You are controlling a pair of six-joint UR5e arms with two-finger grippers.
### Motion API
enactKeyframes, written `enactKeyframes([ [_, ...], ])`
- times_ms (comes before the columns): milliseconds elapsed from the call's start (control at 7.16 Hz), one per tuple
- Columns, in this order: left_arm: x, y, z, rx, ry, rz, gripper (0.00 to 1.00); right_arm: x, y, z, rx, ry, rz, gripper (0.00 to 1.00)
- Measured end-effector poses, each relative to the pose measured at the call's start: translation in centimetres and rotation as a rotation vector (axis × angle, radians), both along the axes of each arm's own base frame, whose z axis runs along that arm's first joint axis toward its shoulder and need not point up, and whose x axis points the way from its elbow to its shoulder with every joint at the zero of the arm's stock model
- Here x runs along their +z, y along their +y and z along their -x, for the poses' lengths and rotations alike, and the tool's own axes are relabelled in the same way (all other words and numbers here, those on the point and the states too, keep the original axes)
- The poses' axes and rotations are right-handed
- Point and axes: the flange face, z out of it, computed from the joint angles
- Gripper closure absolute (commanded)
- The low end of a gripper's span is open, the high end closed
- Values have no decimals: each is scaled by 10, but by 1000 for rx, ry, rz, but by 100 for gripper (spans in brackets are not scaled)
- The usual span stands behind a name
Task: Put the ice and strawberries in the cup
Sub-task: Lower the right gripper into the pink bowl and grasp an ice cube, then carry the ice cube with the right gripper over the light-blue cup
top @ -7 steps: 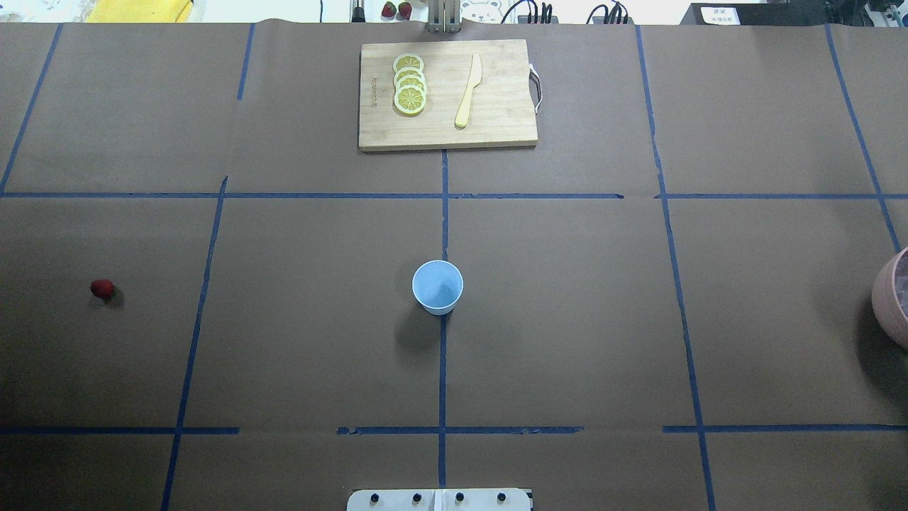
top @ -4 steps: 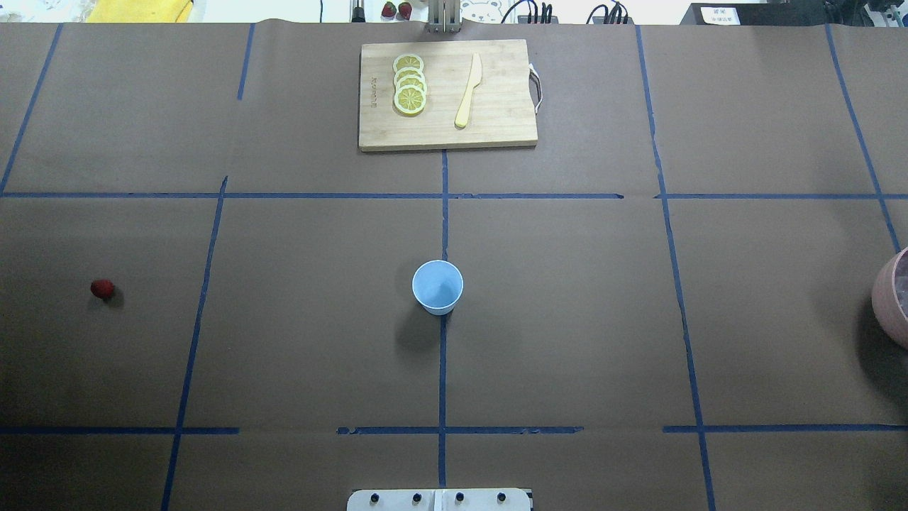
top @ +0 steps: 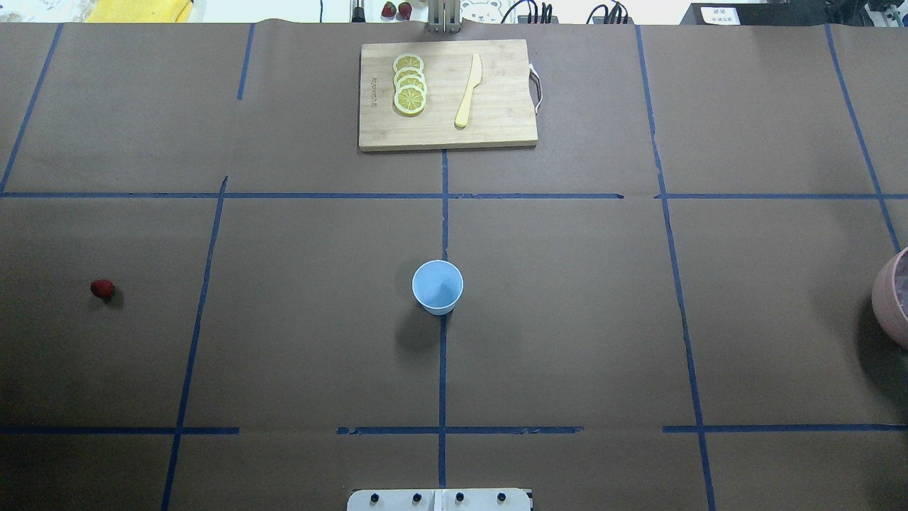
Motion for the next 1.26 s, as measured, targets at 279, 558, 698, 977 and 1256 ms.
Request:
enactKeyframes([
  [279,0,0,0,0,1,0,0,-25,-18,-8,39,-16,-35,94],
  [558,0,0,0,0,1,0,0,-66,-43,-10,88,-42,-82,90],
  [698,0,0,0,0,1,0,0,-92,-54,-8,103,-58,-118,92],
  [977,0,0,0,0,1,-1,0,-147,-80,4,141,-88,-142,90],
  [1256,-1,-1,0,-1,1,-1,0,-207,-93,60,201,-127,-93,95],
])
